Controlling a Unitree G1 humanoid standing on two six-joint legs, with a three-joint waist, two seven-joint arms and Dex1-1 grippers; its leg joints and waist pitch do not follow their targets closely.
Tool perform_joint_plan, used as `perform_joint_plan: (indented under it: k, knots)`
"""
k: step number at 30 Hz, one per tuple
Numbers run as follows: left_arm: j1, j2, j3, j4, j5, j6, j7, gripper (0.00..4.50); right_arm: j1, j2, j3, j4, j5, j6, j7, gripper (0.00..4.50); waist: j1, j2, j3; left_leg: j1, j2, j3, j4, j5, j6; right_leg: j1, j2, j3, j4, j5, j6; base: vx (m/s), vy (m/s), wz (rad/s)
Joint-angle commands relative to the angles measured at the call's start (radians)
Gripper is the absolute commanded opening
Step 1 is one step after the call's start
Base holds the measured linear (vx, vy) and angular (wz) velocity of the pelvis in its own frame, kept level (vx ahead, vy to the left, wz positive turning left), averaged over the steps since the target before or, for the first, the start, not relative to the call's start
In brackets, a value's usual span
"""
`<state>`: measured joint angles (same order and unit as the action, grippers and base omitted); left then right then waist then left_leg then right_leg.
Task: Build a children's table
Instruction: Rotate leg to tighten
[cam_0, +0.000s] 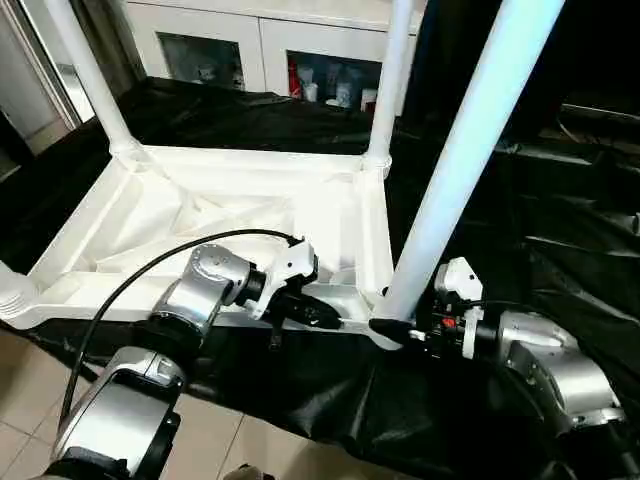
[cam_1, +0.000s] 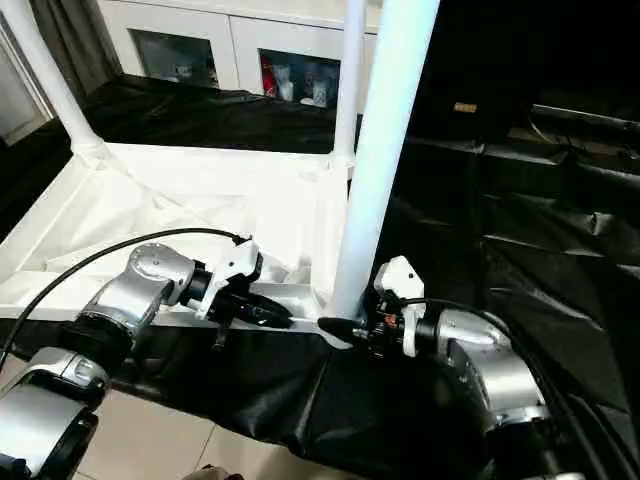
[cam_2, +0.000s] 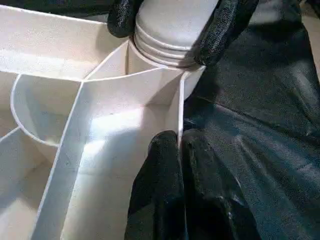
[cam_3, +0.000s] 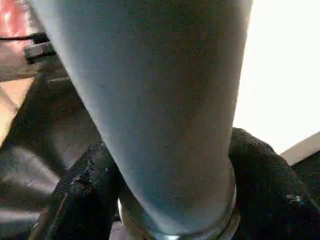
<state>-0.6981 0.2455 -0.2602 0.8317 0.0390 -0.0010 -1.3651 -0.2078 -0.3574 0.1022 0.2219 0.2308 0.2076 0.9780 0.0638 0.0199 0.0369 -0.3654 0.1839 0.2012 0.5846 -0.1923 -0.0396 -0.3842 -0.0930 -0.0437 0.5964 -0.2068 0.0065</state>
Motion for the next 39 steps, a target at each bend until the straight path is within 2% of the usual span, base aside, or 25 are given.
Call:
perform_joint_plan:
  k: [1,3,5,7,9,11,12,13,16,18,20,21,22,25,26,27,28,29,30,32,33,34,35,37,39]
  knots:
    - [-0.003,-0.055,-0.001,0.033,0.015,0.003,0.120,0.00,0.006,0.038,0.037,0.021,-0.038,-0.002,-0.074,2.70,-0.006,-0.011,-0.045,0.014,0.051,-0.022,-0.074,-0.231,0.048,0.035,-0.059,0.033,-0.068,-0.142,-0.280,0.000,0.000,0.00]
    - [-0.007,-0.091,0.006,0.045,0.022,0.004,0.201,0.00,-0.001,0.089,0.027,0.054,-0.072,0.005,-0.186,2.70,-0.011,-0.008,-0.040,0.021,0.052,-0.023,-0.081,-0.282,0.020,0.028,-0.060,0.037,-0.081,-0.248,-0.253,0.000,0.000,0.00]
    - [-0.009,-0.121,0.005,0.051,0.029,-0.002,0.254,0.00,-0.011,0.135,0.012,0.079,-0.090,0.014,-0.281,2.69,-0.022,-0.016,-0.036,0.019,0.049,-0.031,-0.088,-0.342,-0.011,0.027,-0.060,0.037,-0.091,-0.370,-0.205,0.000,0.000,0.00]
    - [-0.002,-0.193,-0.006,0.049,0.033,-0.013,0.312,0.00,-0.041,0.234,-0.027,0.135,-0.110,0.033,-0.474,2.69,-0.031,-0.020,-0.034,0.020,0.048,-0.034,-0.091,-0.358,-0.020,0.018,-0.061,0.039,-0.097,-0.414,-0.184,0.000,0.000,0.00]
    - [0.006,-0.216,-0.018,0.039,0.033,-0.009,0.309,0.00,-0.049,0.264,-0.030,0.148,-0.114,0.046,-0.521,2.69,-0.040,-0.023,-0.033,0.018,0.046,-0.038,-0.093,-0.378,-0.024,0.017,-0.062,0.038,-0.102,-0.466,-0.159,0.000,0.000,0.00]
    - [0.019,-0.248,-0.036,0.024,0.036,0.005,0.305,0.00,-0.062,0.298,-0.009,0.159,-0.135,0.038,-0.552,2.69,-0.040,-0.021,-0.031,0.019,0.045,-0.038,-0.093,-0.382,-0.015,0.013,-0.061,0.040,-0.108,-0.479,-0.138,0.000,0.000,0.00]
    - [0.021,-0.253,-0.039,0.022,0.038,0.007,0.305,0.00,-0.067,0.307,-0.002,0.160,-0.139,0.035,-0.554,2.69,-0.041,-0.029,-0.031,0.021,0.045,-0.036,-0.093,-0.389,-0.012,0.011,-0.060,0.041,-0.110,-0.489,-0.134,0.000,0.000,0.00]
    - [0.020,-0.256,-0.039,0.026,0.039,0.005,0.311,0.00,-0.074,0.311,0.008,0.161,-0.147,0.029,-0.551,2.69,-0.040,-0.026,-0.033,0.019,0.045,-0.038,-0.093,-0.382,-0.008,0.012,-0.063,0.043,-0.109,-0.489,-0.131,0.000,0.000,0.00]
    - [0.005,-0.245,-0.028,0.052,0.048,-0.009,0.326,0.00,-0.096,0.302,0.029,0.170,-0.163,-0.008,-0.522,2.69,-0.040,-0.029,-0.033,0.019,0.045,-0.037,-0.094,-0.375,-0.002,0.011,-0.062,0.042,-0.111,-0.484,-0.123,0.000,0.000,0.00]
    - [0.000,-0.235,-0.024,0.056,0.049,-0.012,0.322,0.00,-0.101,0.302,0.015,0.171,-0.143,-0.009,-0.505,2.69,-0.039,-0.029,-0.035,0.015,0.044,-0.037,-0.095,-0.362,0.003,0.014,-0.062,0.041,-0.109,-0.463,-0.127,0.000,0.000,0.00]
    - [-0.005,-0.215,-0.017,0.056,0.053,-0.010,0.309,0.00,-0.111,0.296,0.000,0.170,-0.114,-0.004,-0.472,3.39,-0.038,-0.025,-0.035,0.018,0.046,-0.036,-0.096,-0.362,0.005,0.012,-0.061,0.042,-0.108,-0.434,-0.138,0.000,0.000,0.00]
    - [-0.005,-0.204,-0.017,0.052,0.053,-0.011,0.296,0.00,-0.112,0.284,0.004,0.167,-0.112,-0.006,-0.452,3.39,-0.038,-0.027,-0.036,0.019,0.046,-0.035,-0.096,-0.361,0.006,0.013,-0.060,0.042,-0.108,-0.424,-0.141,0.000,0.000,0.00]
    - [-0.006,-0.187,-0.017,0.048,0.052,-0.012,0.275,0.00,-0.113,0.264,0.011,0.162,-0.108,-0.010,-0.418,3.41,-0.036,-0.022,-0.037,0.019,0.046,-0.035,-0.096,-0.360,0.006,0.014,-0.059,0.041,-0.107,-0.408,-0.149,0.000,0.000,0.00]
    - [-0.007,-0.153,-0.015,0.039,0.047,-0.014,0.229,0.00,-0.106,0.221,0.026,0.138,-0.103,-0.020,-0.328,3.80,-0.032,-0.021,-0.042,0.015,0.047,-0.029,-0.091,-0.306,0.025,0.023,-0.058,0.043,-0.096,-0.286,-0.186,0.000,0.000,0.00]
    - [-0.007,-0.144,-0.014,0.038,0.046,-0.017,0.217,0.00,-0.102,0.207,0.029,0.130,-0.100,-0.023,-0.300,3.80,-0.029,-0.011,-0.044,0.015,0.046,-0.028,-0.090,-0.285,0.032,0.024,-0.059,0.043,-0.092,-0.248,-0.201,0.000,0.000,0.00]
    - [-0.008,-0.126,-0.015,0.036,0.043,-0.020,0.190,0.00,-0.095,0.181,0.031,0.110,-0.082,-0.020,-0.245,3.80,-0.030,-0.015,-0.043,0.015,0.046,-0.026,-0.089,-0.279,0.036,0.024,-0.058,0.042,-0.093,-0.236,-0.205,0.000,0.000,0.00]
    - [-0.009,-0.109,-0.016,0.035,0.041,-0.022,0.164,0.00,-0.088,0.154,0.032,0.091,-0.065,-0.018,-0.196,3.80,-0.028,-0.019,-0.047,0.013,0.046,-0.026,-0.085,-0.255,0.048,0.031,-0.058,0.041,-0.086,-0.195,-0.217,0.065,-0.024,0.05]
    - [-0.010,-0.091,-0.017,0.035,0.039,-0.024,0.133,0.00,-0.080,0.123,0.032,0.071,-0.048,-0.017,-0.145,3.80,-0.027,-0.003,-0.049,0.015,0.046,-0.024,-0.083,-0.234,0.055,0.030,-0.056,0.041,-0.085,-0.136,-0.234,0.000,0.000,0.00]
    - [-0.011,-0.078,-0.018,0.035,0.037,-0.026,0.109,0.00,-0.075,0.102,0.030,0.059,-0.037,-0.018,-0.112,3.80,-0.026,0.001,-0.051,0.015,0.046,-0.025,-0.081,-0.218,0.060,0.035,-0.056,0.040,-0.078,-0.098,-0.246,0.000,0.000,0.00]
    - [-0.015,-0.054,-0.024,0.037,0.038,-0.011,0.055,0.00,-0.069,0.063,0.024,0.047,-0.031,-0.040,-0.066,3.80,-0.020,0.010,-0.056,0.006,0.046,-0.024,-0.071,-0.134,0.096,0.045,-0.054,0.034,-0.058,0.056,-0.286,0.000,0.000,0.00]
    - [-0.015,-0.054,-0.024,0.037,0.038,-0.011,0.055,0.00,-0.069,0.063,0.024,0.047,-0.031,-0.040,-0.066,3.80,-0.020,0.007,-0.058,0.006,0.047,-0.022,-0.070,-0.119,0.105,0.046,-0.052,0.032,-0.056,0.079,-0.293,0.000,0.000,0.00]
    - [-0.017,-0.030,-0.035,0.041,0.042,-0.001,-0.007,0.00,-0.053,0.016,0.011,0.018,-0.004,-0.030,0.007,3.80,-0.015,0.012,-0.063,0.009,0.047,-0.022,-0.063,-0.089,0.117,0.047,-0.052,0.031,-0.048,0.132,-0.309,0.000,0.000,0.00]
    - [-0.017,-0.030,-0.035,0.041,0.042,-0.001,-0.007,0.00,-0.053,0.016,0.011,0.018,-0.004,-0.030,0.007,3.80,-0.014,0.014,-0.065,0.009,0.048,-0.020,-0.058,-0.065,0.139,0.046,-0.051,0.030,-0.043,0.182,-0.322,0.000,0.000,0.00]
    - [-0.021,-0.021,-0.038,0.049,0.042,-0.003,-0.038,0.00,-0.037,-0.016,0.004,-0.003,0.022,-0.011,0.064,3.80,-0.010,0.014,-0.066,0.007,0.048,-0.019,-0.053,-0.048,0.160,0.045,-0.052,0.028,-0.040,0.218,-0.336,0.000,0.000,0.00]
    - [-0.023,-0.014,-0.041,0.051,0.035,0.001,-0.060,0.00,-0.024,-0.041,0.009,-0.018,0.039,-0.001,0.106,3.80,-0.003,0.013,-0.063,0.009,0.050,-0.018,-0.054,-0.067,0.164,0.044,-0.054,0.028,-0.043,0.180,-0.334,0.000,0.000,0.00]
